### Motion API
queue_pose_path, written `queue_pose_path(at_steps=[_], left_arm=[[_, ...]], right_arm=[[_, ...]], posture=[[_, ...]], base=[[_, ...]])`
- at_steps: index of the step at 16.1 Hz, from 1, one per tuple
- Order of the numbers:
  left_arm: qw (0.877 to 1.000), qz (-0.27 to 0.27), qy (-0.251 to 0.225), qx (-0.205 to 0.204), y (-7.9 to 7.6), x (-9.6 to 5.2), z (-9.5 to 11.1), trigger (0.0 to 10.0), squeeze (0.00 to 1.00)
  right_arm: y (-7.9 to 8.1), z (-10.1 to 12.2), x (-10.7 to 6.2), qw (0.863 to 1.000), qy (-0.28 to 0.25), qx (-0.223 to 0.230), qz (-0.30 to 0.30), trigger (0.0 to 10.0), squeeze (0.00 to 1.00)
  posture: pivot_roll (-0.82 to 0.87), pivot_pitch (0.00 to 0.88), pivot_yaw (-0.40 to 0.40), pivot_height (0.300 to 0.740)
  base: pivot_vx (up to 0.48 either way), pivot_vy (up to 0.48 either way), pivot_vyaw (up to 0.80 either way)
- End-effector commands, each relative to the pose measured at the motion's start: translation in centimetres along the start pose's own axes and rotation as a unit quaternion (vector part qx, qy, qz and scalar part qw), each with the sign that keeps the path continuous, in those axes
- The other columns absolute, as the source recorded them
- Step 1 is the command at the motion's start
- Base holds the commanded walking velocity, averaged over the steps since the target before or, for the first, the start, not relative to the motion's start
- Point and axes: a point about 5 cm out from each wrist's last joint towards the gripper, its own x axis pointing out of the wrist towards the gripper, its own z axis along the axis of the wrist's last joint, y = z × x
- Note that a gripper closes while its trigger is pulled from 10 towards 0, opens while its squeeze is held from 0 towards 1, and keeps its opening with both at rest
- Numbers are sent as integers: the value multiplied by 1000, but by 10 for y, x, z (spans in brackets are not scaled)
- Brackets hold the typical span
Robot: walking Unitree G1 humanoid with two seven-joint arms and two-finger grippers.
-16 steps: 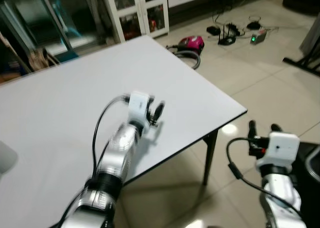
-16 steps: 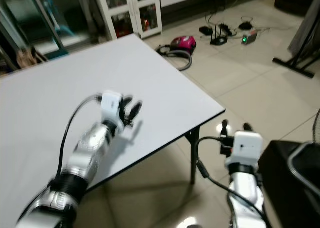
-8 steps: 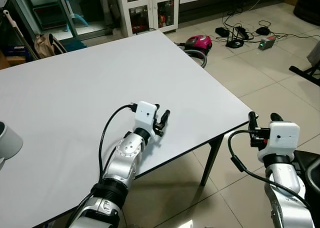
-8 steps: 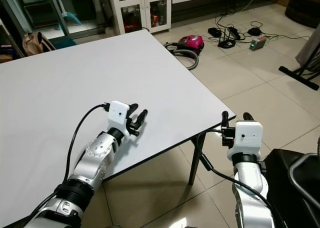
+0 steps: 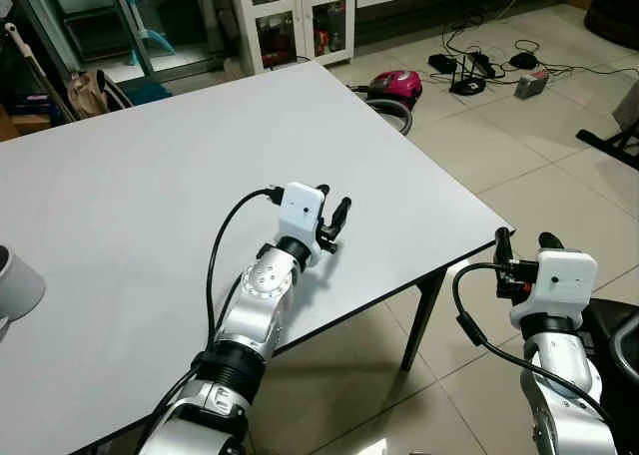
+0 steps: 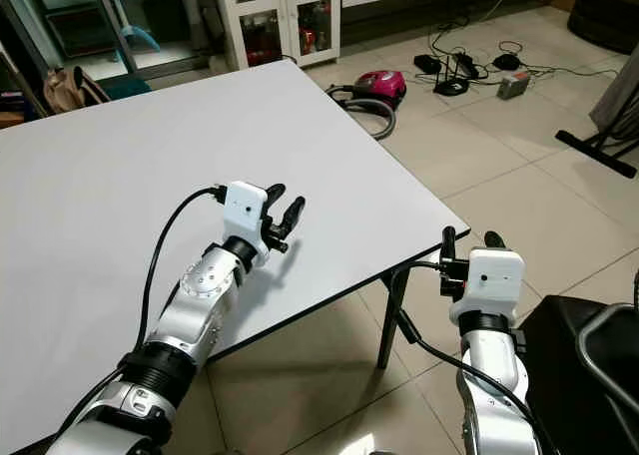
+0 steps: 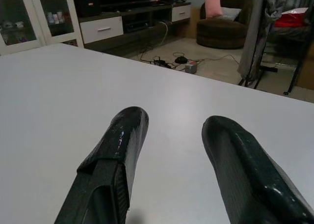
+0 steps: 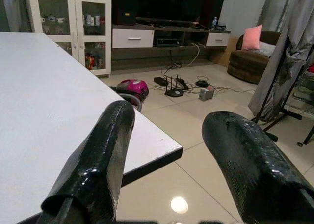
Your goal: Setting the table
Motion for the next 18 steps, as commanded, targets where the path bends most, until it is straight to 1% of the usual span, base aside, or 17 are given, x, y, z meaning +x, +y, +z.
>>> queue_pose_path(at_steps=[1,2,3,4,5,6,7,9,10,11,12,13,14,15,16,17,18], left_arm=[[1000,-1,-14,4,3,5,10,10000,0],[1000,-26,-9,-1,6,4,9,10000,0],[1000,-30,-6,1,8,5,9,10000,0],[999,-40,-4,14,14,7,11,10000,0],[999,-29,2,23,24,10,12,10000,0],[999,-24,4,22,26,10,13,10000,0],[1000,-20,2,7,27,12,14,10000,0],[1000,-24,2,3,25,12,13,10000,0],[999,-45,6,3,22,14,13,10000,0],[998,-53,12,11,29,21,17,10000,0],[999,-39,16,12,37,24,21,10000,0],[999,-36,14,10,38,25,23,10000,0],[1000,-30,4,-5,39,25,25,10000,0],[1000,-28,-6,-12,32,21,23,10000,0],[999,-29,-8,-15,30,20,21,10000,0],[999,-17,-22,-31,20,15,15,10000,0],[999,-14,-26,-35,17,14,14,10000,0]], right_arm=[[-1,2,2,1000,-7,5,-1,10000,0],[0,2,4,1000,-9,6,5,10000,0],[0,2,4,1000,-9,6,7,10000,0],[-1,3,5,1000,-10,4,11,10000,0],[-3,3,6,1000,-13,-1,13,10000,0],[-4,3,6,1000,-14,-2,13,10000,0],[-10,3,5,1000,-14,-8,9,10000,0],[-11,3,5,1000,-13,-10,8,10000,0],[-11,2,4,1000,-12,-10,9,10000,0],[-10,3,4,1000,-13,-11,13,10000,0],[-10,3,4,1000,-12,-14,16,10000,0],[-10,3,3,1000,-12,-14,16,10000,0],[-9,3,3,1000,-12,-14,17,10000,0],[-8,5,4,1000,-15,-12,17,10000,0],[-7,6,4,1000,-16,-11,18,10000,0],[-7,6,3,1000,-17,-1,3,10000,0],[-8,5,3,1000,-16,3,-1,10000,0]], posture=[[-127,0,80,740],[-124,0,78,740],[-122,0,76,740],[-126,0,76,740],[-134,0,78,740],[-134,0,78,740],[-142,0,76,740],[-144,0,77,740],[-157,0,71,740],[-158,0,72,740],[-158,0,78,740],[-159,0,80,740],[-161,0,85,740],[-163,0,91,740],[-164,0,91,740],[-157,0,96,740],[-157,0,96,740]], base=[[0,0,0],[0,0,0],[0,0,0],[0,0,0],[0,0,0],[0,0,0],[0,0,0],[0,0,0],[0,0,0],[0,0,0],[0,0,0],[0,0,0],[0,0,0],[0,0,0],[0,0,0],[0,0,0],[0,0,0]])
